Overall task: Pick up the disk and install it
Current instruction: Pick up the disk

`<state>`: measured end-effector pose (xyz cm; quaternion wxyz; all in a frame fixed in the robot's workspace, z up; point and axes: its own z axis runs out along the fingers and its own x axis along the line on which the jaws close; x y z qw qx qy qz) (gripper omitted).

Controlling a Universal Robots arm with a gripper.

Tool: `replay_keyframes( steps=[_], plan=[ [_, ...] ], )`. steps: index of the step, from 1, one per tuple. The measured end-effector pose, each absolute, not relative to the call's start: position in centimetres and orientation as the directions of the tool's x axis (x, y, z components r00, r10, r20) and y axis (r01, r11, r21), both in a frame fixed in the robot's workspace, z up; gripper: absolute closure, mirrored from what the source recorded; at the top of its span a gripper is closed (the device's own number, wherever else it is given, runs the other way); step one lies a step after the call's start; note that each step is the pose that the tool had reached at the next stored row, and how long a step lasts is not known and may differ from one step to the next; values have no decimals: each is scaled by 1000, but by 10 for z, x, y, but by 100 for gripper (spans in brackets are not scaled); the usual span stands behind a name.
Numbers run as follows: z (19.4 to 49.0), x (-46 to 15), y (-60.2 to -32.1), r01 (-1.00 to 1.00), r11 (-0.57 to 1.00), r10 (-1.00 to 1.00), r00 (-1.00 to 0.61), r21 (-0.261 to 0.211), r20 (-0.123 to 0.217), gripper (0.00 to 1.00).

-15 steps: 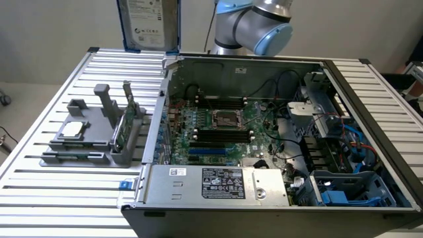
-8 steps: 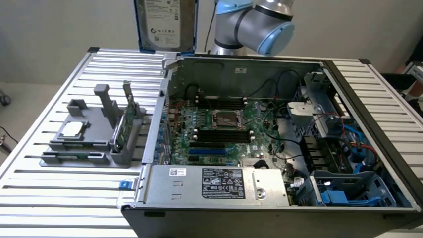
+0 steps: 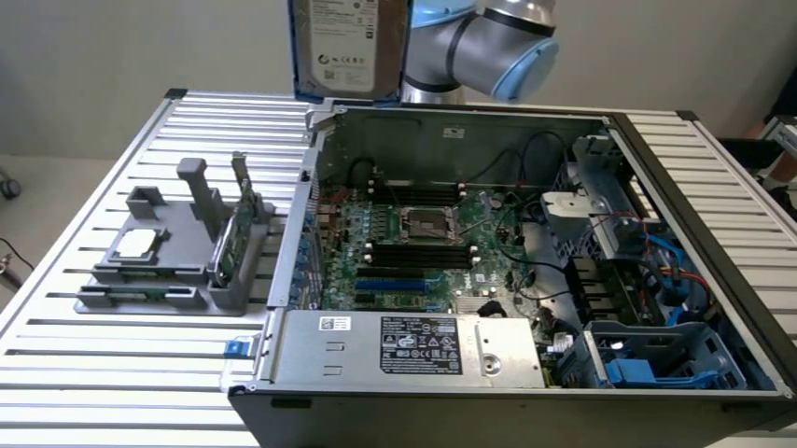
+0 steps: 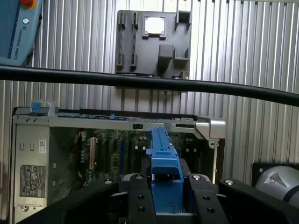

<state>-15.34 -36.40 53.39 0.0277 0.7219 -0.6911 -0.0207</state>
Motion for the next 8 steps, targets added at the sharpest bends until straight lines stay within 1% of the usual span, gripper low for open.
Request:
replay_keyframes(
  steps=[8],
  plan=[
    [540,-123,-381,-997,-43,-999,44,69,8,67]
  ],
)
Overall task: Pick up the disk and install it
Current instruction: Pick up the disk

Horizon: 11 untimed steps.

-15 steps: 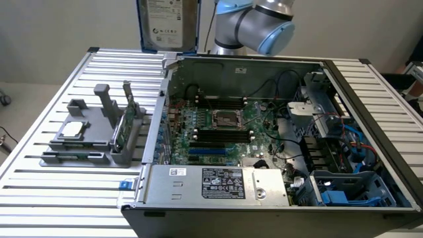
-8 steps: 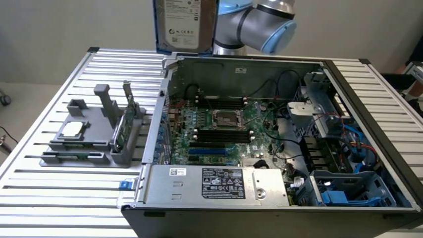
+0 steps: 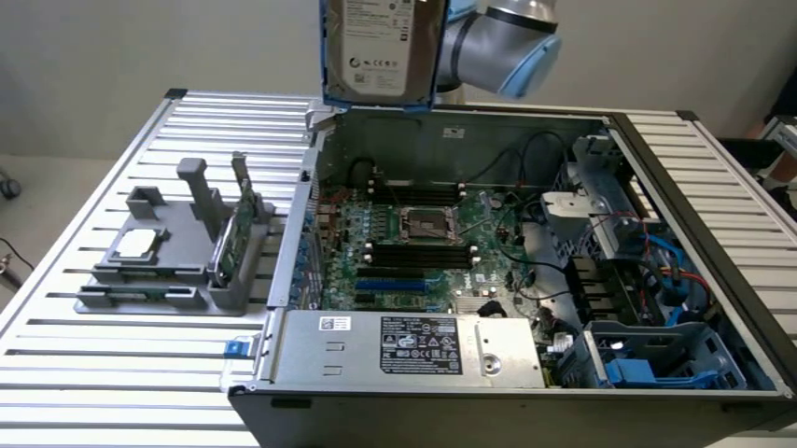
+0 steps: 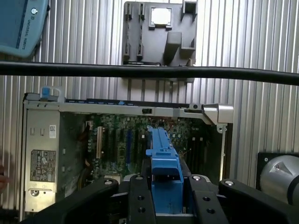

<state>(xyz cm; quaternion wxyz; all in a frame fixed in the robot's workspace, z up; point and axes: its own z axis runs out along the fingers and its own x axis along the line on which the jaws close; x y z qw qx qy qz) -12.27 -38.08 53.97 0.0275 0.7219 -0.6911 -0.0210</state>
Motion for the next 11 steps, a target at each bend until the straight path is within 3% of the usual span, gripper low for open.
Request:
replay_keyframes(
  steps=[11],
  plan=[
    [547,-81,-404,-997,-43,-999,44,69,7,67]
  ],
)
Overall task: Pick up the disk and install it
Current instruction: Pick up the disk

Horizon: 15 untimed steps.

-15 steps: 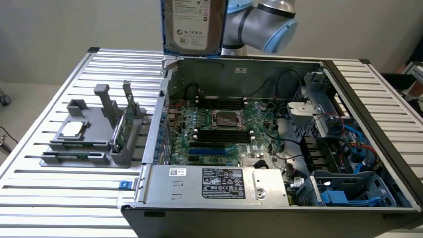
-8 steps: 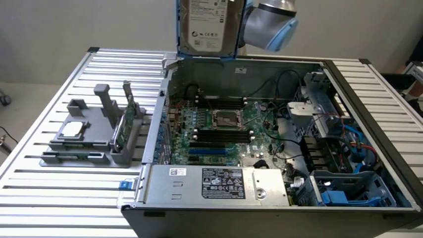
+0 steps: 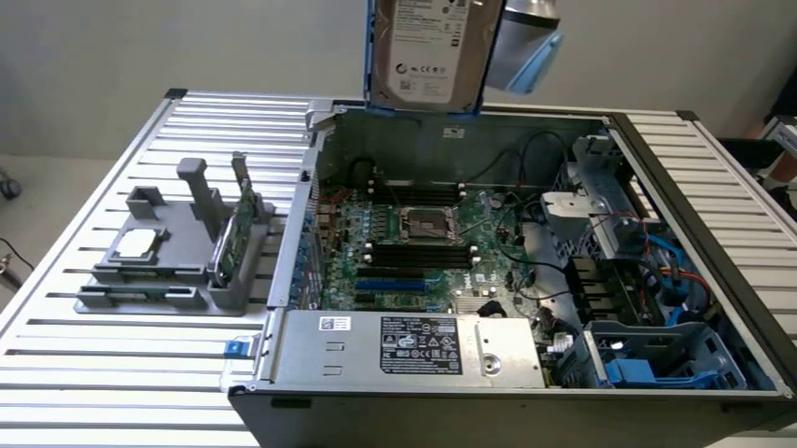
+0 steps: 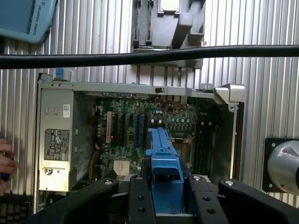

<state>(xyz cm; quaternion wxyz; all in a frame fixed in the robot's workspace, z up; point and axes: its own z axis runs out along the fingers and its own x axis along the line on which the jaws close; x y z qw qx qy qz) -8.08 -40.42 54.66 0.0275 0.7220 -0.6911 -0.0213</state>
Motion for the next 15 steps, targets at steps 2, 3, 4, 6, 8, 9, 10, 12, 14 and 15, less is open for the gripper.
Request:
replay_keyframes(
  steps=[2,3,4,6,8,9,10,12,14,15],
  plan=[
    [547,-74,-409,-997,-43,-999,44,69,7,67],
    [548,-70,-410,-997,-43,-999,44,69,6,67],
    [548,-68,-412,-997,-43,-999,44,69,6,67],
    [548,-62,-417,-997,-44,-999,44,70,5,67],
    [548,-57,-421,-997,-43,-999,44,70,4,67],
    [548,-55,-423,-997,-44,-999,44,70,3,67],
    [548,-52,-425,-997,-44,-999,44,70,3,67],
    [548,-46,-429,-997,-44,-999,44,70,3,67],
    [548,-41,-434,-997,-44,-999,44,70,3,67],
    [548,-38,-436,-997,-44,-999,44,70,2,67]
  ],
)
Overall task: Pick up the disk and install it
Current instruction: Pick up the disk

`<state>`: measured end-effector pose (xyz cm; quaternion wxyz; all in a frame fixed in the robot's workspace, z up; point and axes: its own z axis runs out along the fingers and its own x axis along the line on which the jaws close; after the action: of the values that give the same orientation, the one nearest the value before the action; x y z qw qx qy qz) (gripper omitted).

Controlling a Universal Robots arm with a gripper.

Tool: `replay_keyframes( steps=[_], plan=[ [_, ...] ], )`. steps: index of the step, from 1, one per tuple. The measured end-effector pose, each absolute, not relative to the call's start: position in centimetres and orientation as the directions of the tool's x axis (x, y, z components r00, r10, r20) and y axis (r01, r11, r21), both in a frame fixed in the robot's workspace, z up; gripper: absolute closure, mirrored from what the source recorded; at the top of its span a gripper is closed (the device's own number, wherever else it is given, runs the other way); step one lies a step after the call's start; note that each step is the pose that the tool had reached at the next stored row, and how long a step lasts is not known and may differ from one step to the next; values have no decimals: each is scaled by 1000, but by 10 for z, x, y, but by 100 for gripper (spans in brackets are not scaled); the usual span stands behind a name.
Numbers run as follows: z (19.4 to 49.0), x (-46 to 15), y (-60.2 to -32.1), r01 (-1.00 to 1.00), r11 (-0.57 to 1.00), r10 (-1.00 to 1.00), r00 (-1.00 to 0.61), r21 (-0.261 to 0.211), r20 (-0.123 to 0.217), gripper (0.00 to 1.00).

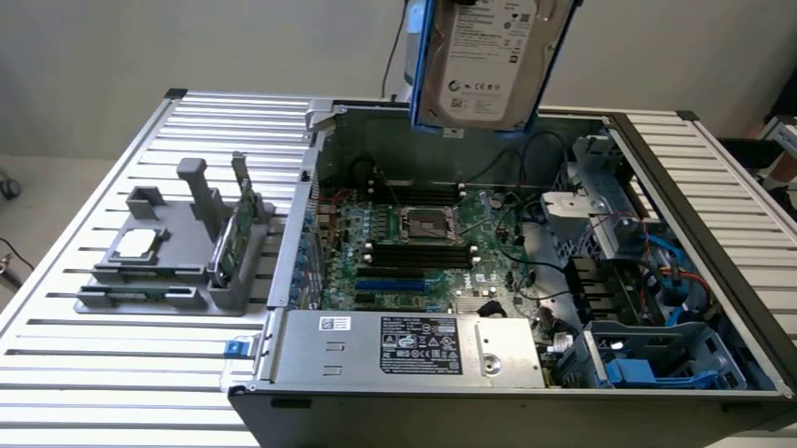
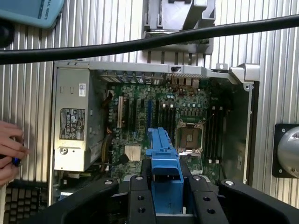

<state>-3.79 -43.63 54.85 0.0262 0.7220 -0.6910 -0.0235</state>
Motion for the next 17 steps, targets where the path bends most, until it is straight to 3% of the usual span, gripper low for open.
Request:
replay_keyframes(
  steps=[17],
  plan=[
    [549,12,-471,-996,-44,-999,44,73,-7,67]
  ],
)
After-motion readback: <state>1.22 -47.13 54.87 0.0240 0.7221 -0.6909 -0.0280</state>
